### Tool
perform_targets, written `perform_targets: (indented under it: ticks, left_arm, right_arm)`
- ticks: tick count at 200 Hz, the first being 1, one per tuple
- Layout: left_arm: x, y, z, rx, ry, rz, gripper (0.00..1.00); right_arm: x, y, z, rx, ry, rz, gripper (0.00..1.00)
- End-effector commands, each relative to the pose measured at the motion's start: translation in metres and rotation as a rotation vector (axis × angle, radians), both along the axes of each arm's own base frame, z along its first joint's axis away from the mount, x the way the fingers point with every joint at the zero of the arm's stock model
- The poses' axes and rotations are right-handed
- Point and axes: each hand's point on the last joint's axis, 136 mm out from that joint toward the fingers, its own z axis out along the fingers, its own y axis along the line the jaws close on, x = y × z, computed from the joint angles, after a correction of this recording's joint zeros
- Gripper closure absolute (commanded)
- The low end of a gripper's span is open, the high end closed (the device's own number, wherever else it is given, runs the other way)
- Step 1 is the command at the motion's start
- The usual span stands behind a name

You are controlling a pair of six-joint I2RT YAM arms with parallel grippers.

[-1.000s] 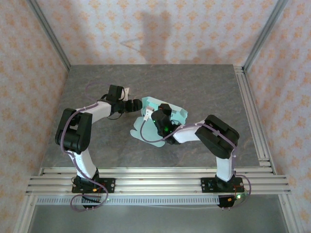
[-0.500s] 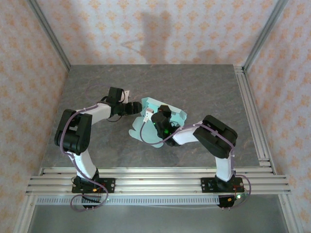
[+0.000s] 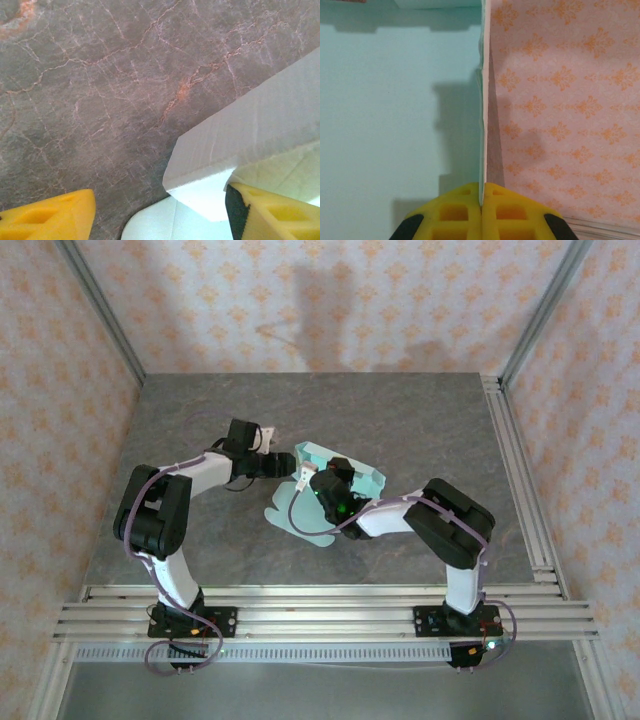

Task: Fold the paper box

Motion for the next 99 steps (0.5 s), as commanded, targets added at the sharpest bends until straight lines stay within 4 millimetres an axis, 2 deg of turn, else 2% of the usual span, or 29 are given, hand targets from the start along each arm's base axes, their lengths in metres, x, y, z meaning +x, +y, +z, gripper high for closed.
perform_targets:
  ticks: [1, 54, 99]
  left_arm:
    - [0.005, -0.006, 0.008, 0.011, -0.019, -0.044, 0.31]
    - [-0.002, -0.003, 0.024, 0.026, -0.088, -0.063, 0.3]
    - [-0.002, 0.001, 0.023, 0.039, -0.094, -0.058, 0.3]
  right_arm:
    - [-0.011, 0.006, -0.02, -0.049, 0.094, 0.053, 1.0]
    - [-0.013, 0.007, -0.019, -0.023, 0.131, 0.048, 1.0]
    - [-0.006, 0.011, -0.006, -0.004, 0.075, 0.05, 1.0]
